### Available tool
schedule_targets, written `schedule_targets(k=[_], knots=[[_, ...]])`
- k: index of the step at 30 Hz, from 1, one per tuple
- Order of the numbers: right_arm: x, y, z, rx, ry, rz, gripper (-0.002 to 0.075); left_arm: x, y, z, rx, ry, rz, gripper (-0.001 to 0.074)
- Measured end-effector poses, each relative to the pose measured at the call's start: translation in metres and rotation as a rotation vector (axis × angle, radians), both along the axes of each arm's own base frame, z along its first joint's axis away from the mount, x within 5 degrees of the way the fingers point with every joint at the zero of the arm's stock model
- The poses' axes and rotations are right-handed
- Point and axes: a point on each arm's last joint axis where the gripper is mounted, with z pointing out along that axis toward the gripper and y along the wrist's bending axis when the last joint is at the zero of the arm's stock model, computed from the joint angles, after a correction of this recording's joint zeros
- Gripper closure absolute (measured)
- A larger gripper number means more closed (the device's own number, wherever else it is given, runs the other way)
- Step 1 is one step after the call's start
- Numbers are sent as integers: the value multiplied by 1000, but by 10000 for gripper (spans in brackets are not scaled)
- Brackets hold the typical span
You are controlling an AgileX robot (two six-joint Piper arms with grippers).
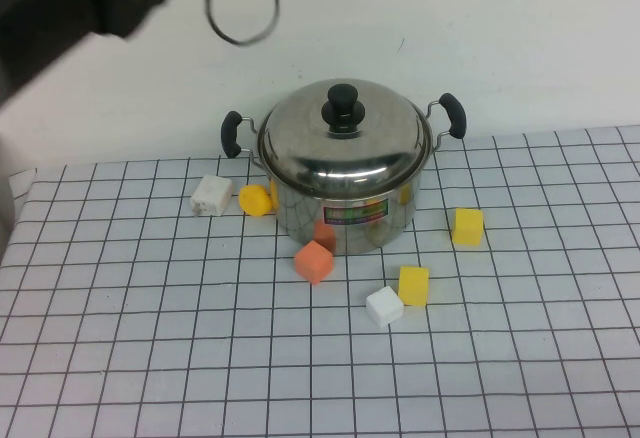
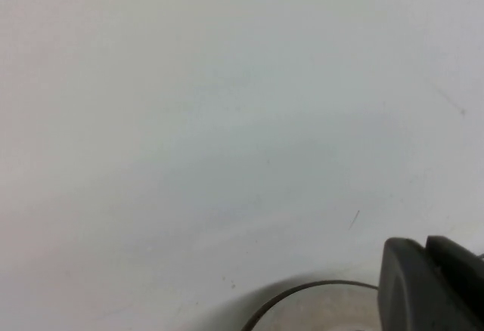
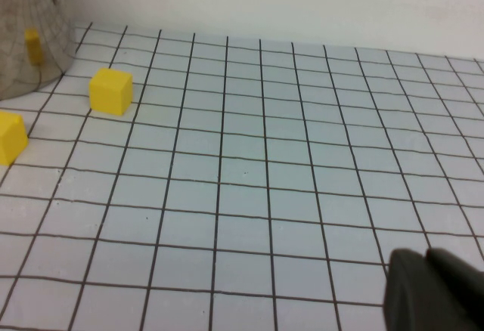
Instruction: Cover the pot
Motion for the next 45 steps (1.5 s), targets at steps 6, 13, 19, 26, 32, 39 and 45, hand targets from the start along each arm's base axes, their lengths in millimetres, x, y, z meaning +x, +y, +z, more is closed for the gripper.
schedule_targets(k=[6, 13, 19, 26, 32, 39, 45], knots=[[0, 0, 0, 0, 0, 0, 717, -65, 28, 37, -81, -14, 20, 734], [0, 0, 0, 0, 0, 0, 717, -136, 58, 8, -138, 44, 30, 735], [0, 0, 0, 0, 0, 0, 717, -195, 82, -48, -158, 70, 18, 735], [0, 0, 0, 0, 0, 0, 717, -257, 108, -91, -169, 65, 23, 735], [0, 0, 0, 0, 0, 0, 717, -301, 127, -108, -234, -2, 31, 735], [0, 0, 0, 0, 0, 0, 717, -344, 147, -109, -297, -156, 29, 735], [0, 0, 0, 0, 0, 0, 717, -359, 159, -117, -217, -170, 83, 735]])
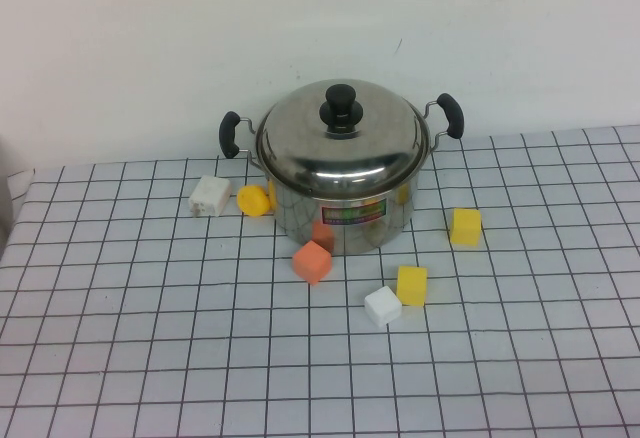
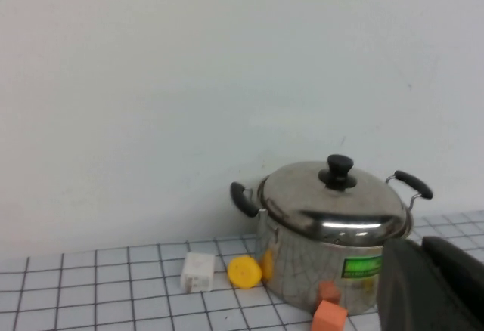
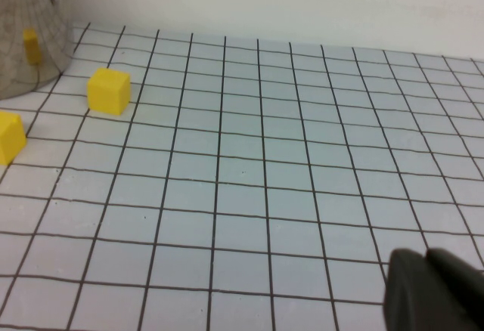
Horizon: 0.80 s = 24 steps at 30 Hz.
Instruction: Cover the pot
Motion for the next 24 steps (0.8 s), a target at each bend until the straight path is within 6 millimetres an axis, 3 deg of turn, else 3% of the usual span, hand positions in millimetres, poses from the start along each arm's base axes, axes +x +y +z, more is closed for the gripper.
schedule_targets(k=[20, 24], knots=[[0, 0, 0, 0, 0, 0, 717, -2, 4, -4, 36, -4, 54, 735], [0, 0, 0, 0, 0, 0, 717, 4, 2, -20, 39, 22, 137, 735]])
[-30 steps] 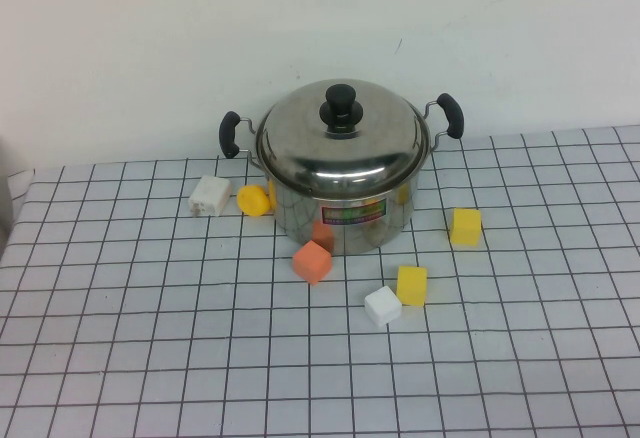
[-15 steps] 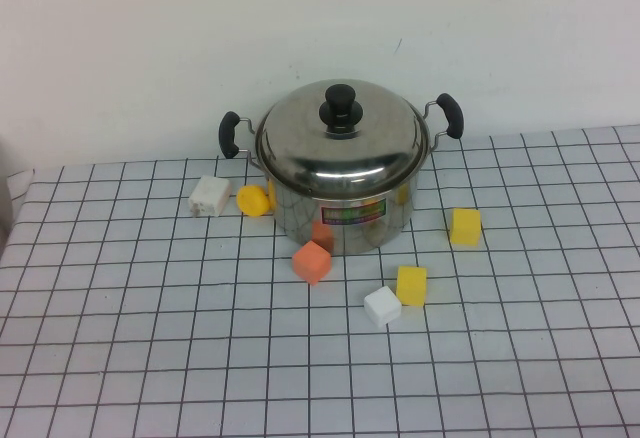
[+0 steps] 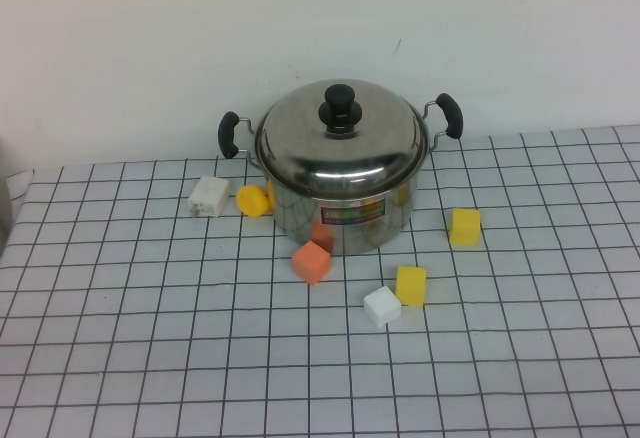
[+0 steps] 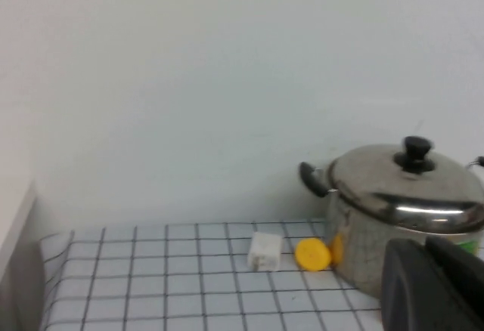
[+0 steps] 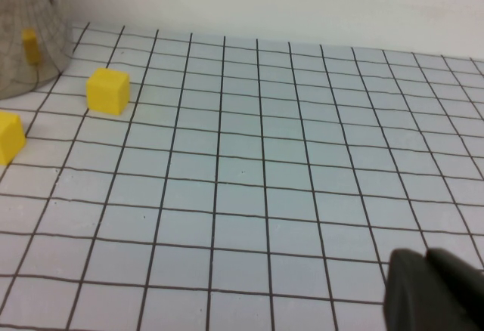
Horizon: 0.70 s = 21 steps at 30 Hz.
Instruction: Cover the pot
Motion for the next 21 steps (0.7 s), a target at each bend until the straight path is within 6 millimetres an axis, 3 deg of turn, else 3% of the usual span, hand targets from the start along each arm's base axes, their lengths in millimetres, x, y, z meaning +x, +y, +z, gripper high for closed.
schedule_targets(k=[5, 13, 21], knots=[[0, 0, 0, 0, 0, 0, 717, 13, -4, -32, -91, 52, 90, 735], [0, 0, 0, 0, 0, 0, 717, 26, -5, -104, -136, 241, 139, 735], [0, 0, 0, 0, 0, 0, 717, 26, -6, -106, -135, 266, 127, 735]])
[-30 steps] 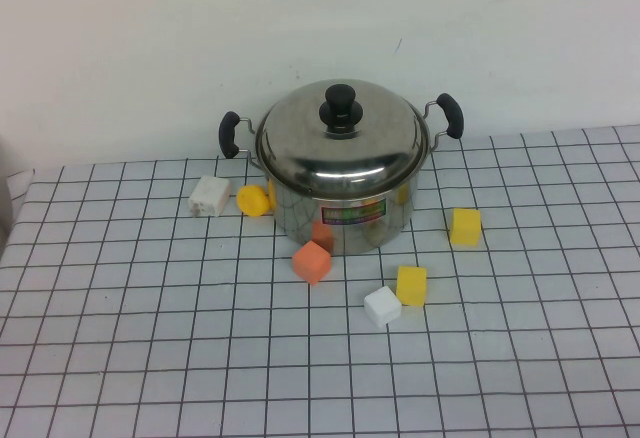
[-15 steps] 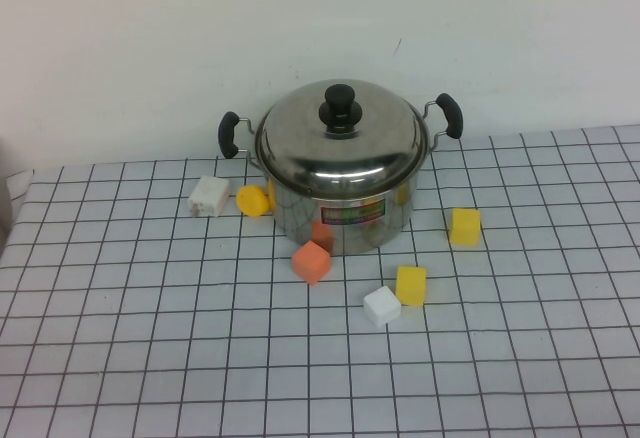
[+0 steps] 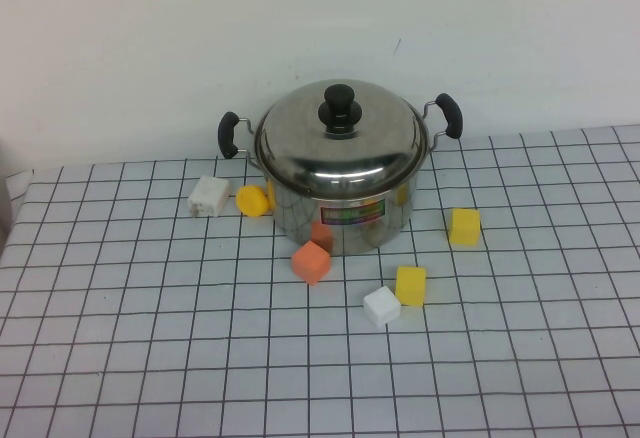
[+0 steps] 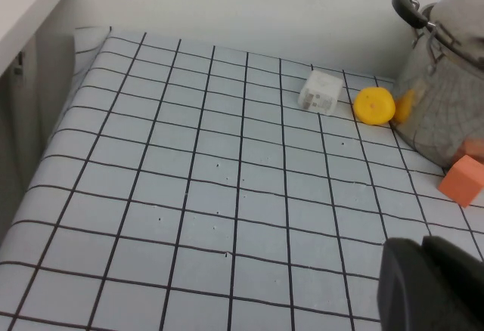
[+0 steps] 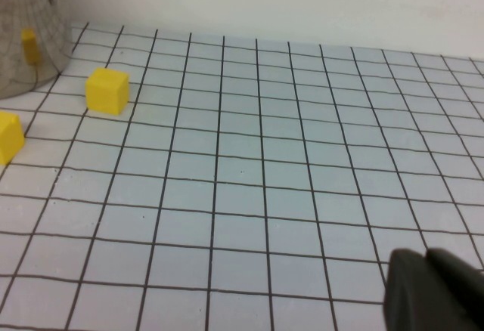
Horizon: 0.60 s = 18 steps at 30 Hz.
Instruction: Cover the pot
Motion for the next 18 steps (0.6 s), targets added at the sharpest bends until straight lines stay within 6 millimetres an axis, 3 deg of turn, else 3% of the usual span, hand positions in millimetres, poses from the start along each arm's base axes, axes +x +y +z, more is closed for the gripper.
schedule_targets(k=[18], knots=[[0, 0, 0, 0, 0, 0, 717, 0, -1, 0, 0, 0, -9, 735]])
